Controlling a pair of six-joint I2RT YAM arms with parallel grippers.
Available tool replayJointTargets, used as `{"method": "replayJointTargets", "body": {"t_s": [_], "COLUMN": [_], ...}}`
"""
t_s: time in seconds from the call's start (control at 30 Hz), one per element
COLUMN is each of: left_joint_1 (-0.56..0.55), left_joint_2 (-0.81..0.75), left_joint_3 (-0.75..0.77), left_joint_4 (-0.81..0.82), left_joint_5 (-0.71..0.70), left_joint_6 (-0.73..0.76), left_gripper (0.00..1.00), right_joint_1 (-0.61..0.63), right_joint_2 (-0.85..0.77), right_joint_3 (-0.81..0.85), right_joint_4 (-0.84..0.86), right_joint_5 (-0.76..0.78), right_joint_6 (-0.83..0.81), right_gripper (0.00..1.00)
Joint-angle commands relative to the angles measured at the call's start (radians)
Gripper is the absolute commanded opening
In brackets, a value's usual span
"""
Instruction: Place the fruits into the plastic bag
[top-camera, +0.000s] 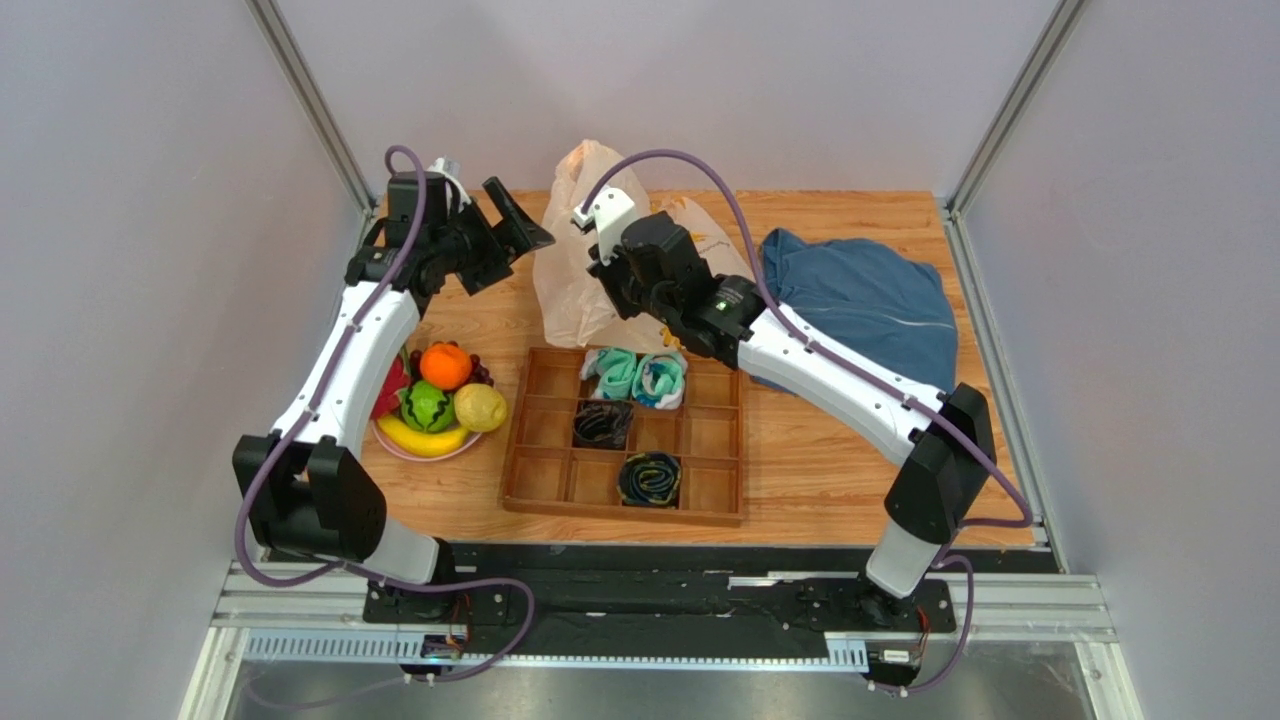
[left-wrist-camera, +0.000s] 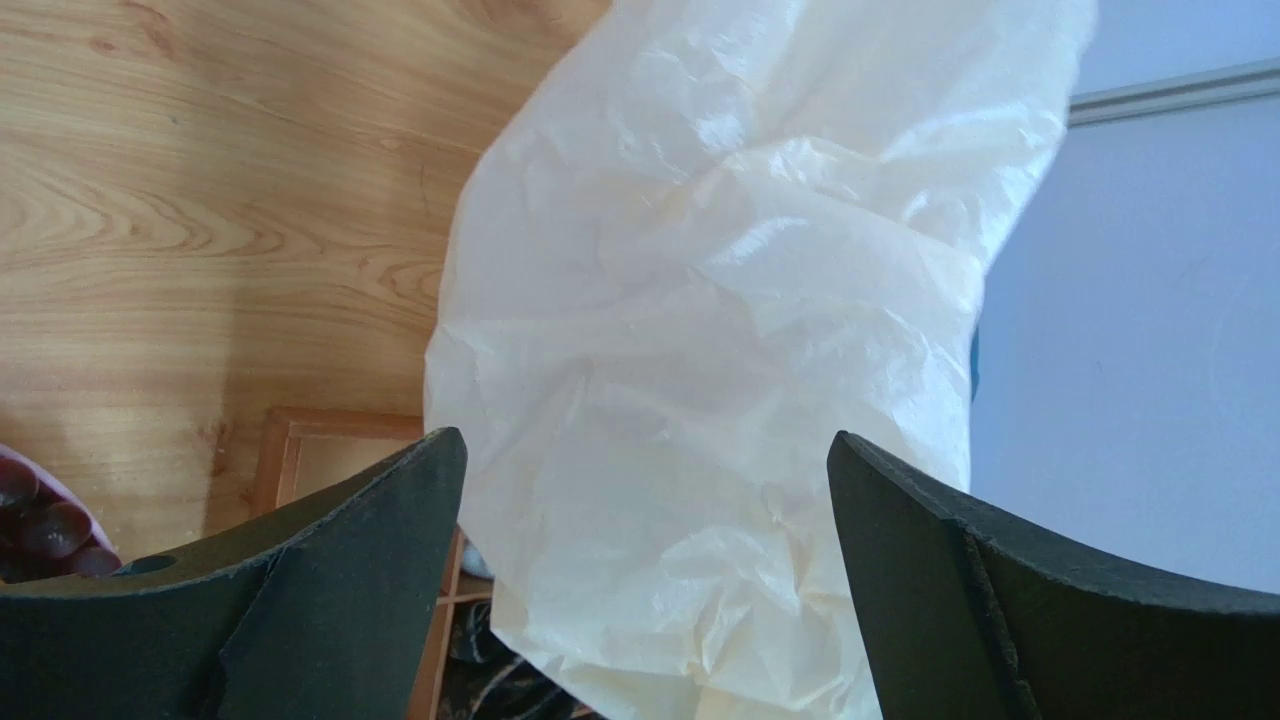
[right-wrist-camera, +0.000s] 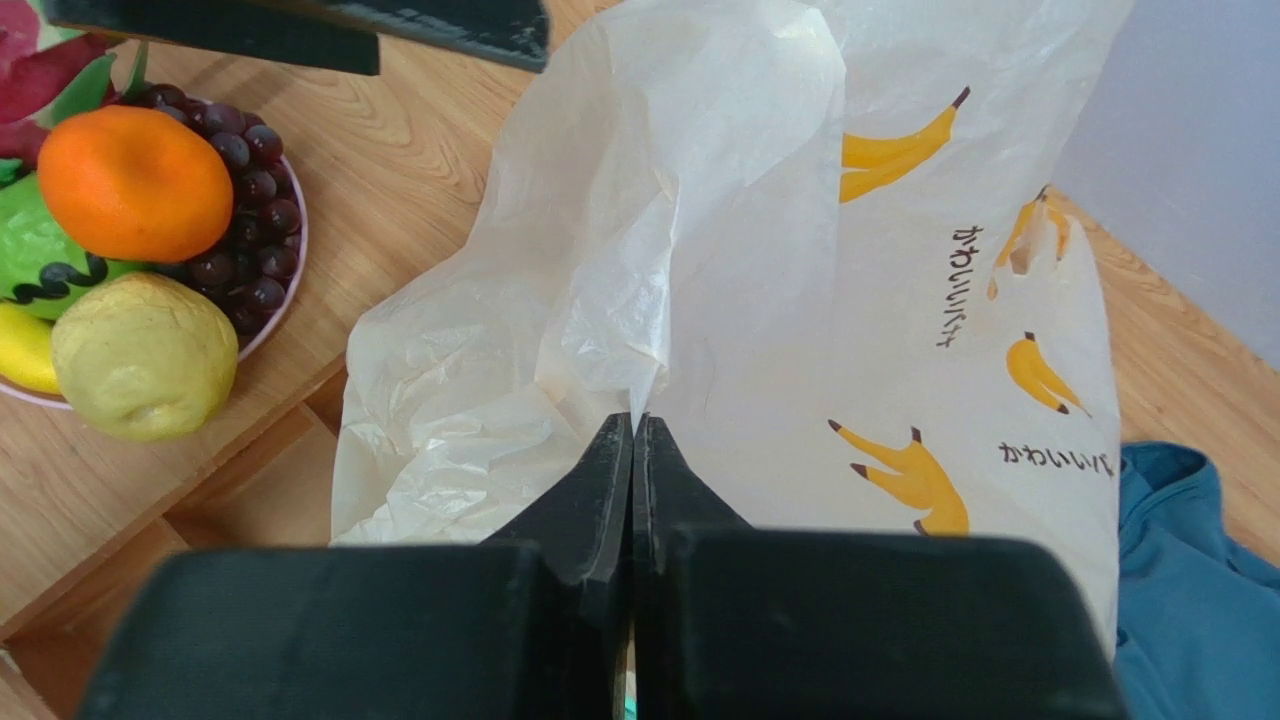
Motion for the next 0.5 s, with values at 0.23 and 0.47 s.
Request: {"method": "replayJointTargets", "body": {"t_s": [0.23,0.47], "left_joint_1": [0.020,0.020], "left_joint_2": [-0.008,0.118], "left_joint_3": [-0.052,0.028], "left_joint_4": [0.296,0.288], "left_joint_5": [0.014,0.065], "left_joint_6": [-0.126,-0.053], "left_gripper": [0.99,0.99], "right_joint_1": [0.092,0.119], "right_joint_2": [-0.113,-0.136], "right_joint_3": [-0.078,-0.103], "right_joint_4": [0.073,0.087], "right_joint_5": [0.134,0.152], "right_joint_6": [-0.106,-0.114], "right_gripper": [0.00,0.00]}}
